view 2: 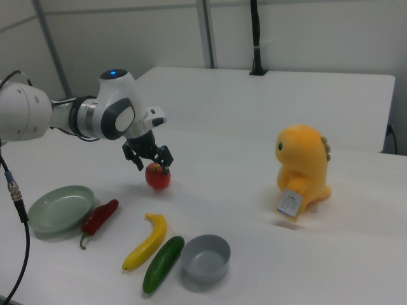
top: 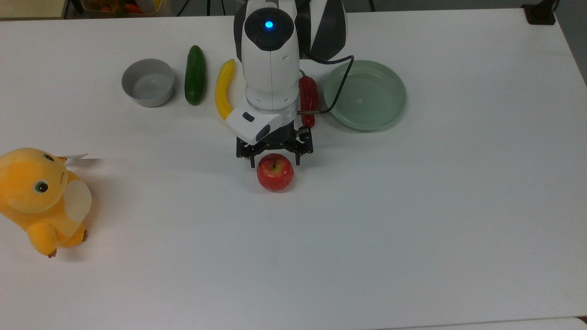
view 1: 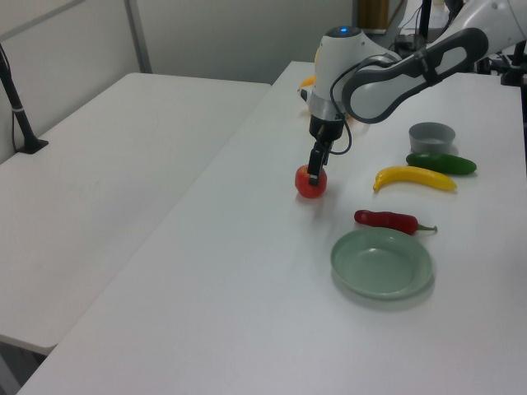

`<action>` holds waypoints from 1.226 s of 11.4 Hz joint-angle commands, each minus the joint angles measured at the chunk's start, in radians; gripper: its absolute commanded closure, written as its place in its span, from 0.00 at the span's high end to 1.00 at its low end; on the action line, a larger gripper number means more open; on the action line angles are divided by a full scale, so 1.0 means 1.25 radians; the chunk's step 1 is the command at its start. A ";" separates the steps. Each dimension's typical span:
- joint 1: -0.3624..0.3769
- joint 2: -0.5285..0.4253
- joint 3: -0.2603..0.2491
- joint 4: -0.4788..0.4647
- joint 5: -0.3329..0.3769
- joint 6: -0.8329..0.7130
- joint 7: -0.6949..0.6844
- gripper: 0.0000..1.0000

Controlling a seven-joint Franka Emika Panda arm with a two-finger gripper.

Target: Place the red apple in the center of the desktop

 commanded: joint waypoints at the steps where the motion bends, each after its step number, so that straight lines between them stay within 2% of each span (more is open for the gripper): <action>1: 0.006 -0.088 -0.004 -0.017 -0.005 -0.072 0.012 1.00; 4: -0.010 -0.217 -0.008 -0.014 -0.004 -0.221 0.029 1.00; 8: -0.050 -0.393 -0.009 -0.012 -0.002 -0.431 0.107 1.00; 12: -0.102 -0.482 -0.002 -0.012 0.000 -0.562 0.109 1.00; 14: -0.127 -0.496 0.007 -0.018 0.006 -0.573 0.107 1.00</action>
